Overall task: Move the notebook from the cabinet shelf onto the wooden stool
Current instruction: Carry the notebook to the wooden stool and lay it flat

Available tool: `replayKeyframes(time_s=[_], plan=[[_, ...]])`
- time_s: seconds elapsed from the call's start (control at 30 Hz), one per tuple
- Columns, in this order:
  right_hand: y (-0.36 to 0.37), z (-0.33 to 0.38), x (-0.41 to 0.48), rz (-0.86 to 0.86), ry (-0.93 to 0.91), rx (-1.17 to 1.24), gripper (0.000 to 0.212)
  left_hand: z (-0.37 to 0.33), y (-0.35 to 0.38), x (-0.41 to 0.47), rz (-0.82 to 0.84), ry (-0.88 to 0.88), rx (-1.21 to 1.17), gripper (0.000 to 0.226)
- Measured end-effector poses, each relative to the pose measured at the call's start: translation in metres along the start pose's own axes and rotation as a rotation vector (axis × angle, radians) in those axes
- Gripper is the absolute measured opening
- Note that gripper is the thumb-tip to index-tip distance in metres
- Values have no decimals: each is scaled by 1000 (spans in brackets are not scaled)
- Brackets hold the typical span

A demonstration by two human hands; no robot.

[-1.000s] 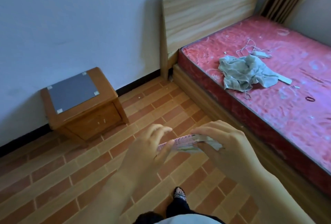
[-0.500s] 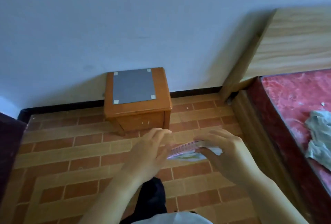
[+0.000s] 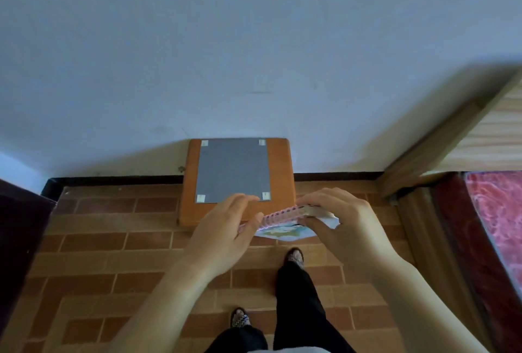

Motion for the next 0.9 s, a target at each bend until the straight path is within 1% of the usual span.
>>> replayKeyframes(time_s=[0.2,0.43,0.53,0.67,0.9], plan=[[0,-59,65,112,-36,28,28,9,-5,79,-12,-75,-2,39],[4,-122,142,202,-48,39,30,13,-7,166,-27,-140,-26,39],[15,-141,171,240,-58,46,30,16,-4,189,-11,-157,-57,38],[37,-164,200,245,-36,39,29,32,-2,215,37,-155,-73,39],[92,-204,221,268,32,55,27,67,6,254,120,-171,-63,40]])
Point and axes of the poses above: each hand's wrist, its own x-axis towards the middle knuckle, its own y-axis out of the palm, z = x × y, the point moved 3 cm from there along x, towards the middle knuckle, and after that the axes turned 2 degrees about x, right-handed, at the moved point
